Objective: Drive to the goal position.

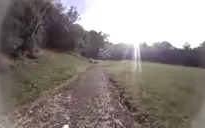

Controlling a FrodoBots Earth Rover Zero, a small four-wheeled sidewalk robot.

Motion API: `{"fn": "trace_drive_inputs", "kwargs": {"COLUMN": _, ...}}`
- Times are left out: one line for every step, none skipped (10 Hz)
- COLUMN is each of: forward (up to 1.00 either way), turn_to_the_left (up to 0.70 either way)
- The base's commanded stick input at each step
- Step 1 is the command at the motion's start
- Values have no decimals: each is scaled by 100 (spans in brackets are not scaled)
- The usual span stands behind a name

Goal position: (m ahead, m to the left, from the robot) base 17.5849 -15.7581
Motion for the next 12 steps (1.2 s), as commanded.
{"fn": "trace_drive_inputs", "kwargs": {"forward": 85, "turn_to_the_left": 0}}
{"fn": "trace_drive_inputs", "kwargs": {"forward": 85, "turn_to_the_left": 0}}
{"fn": "trace_drive_inputs", "kwargs": {"forward": 85, "turn_to_the_left": 0}}
{"fn": "trace_drive_inputs", "kwargs": {"forward": 85, "turn_to_the_left": 0}}
{"fn": "trace_drive_inputs", "kwargs": {"forward": 85, "turn_to_the_left": 0}}
{"fn": "trace_drive_inputs", "kwargs": {"forward": 85, "turn_to_the_left": 0}}
{"fn": "trace_drive_inputs", "kwargs": {"forward": 85, "turn_to_the_left": 0}}
{"fn": "trace_drive_inputs", "kwargs": {"forward": 85, "turn_to_the_left": 0}}
{"fn": "trace_drive_inputs", "kwargs": {"forward": 85, "turn_to_the_left": 0}}
{"fn": "trace_drive_inputs", "kwargs": {"forward": 85, "turn_to_the_left": 0}}
{"fn": "trace_drive_inputs", "kwargs": {"forward": 85, "turn_to_the_left": 0}}
{"fn": "trace_drive_inputs", "kwargs": {"forward": 85, "turn_to_the_left": 0}}
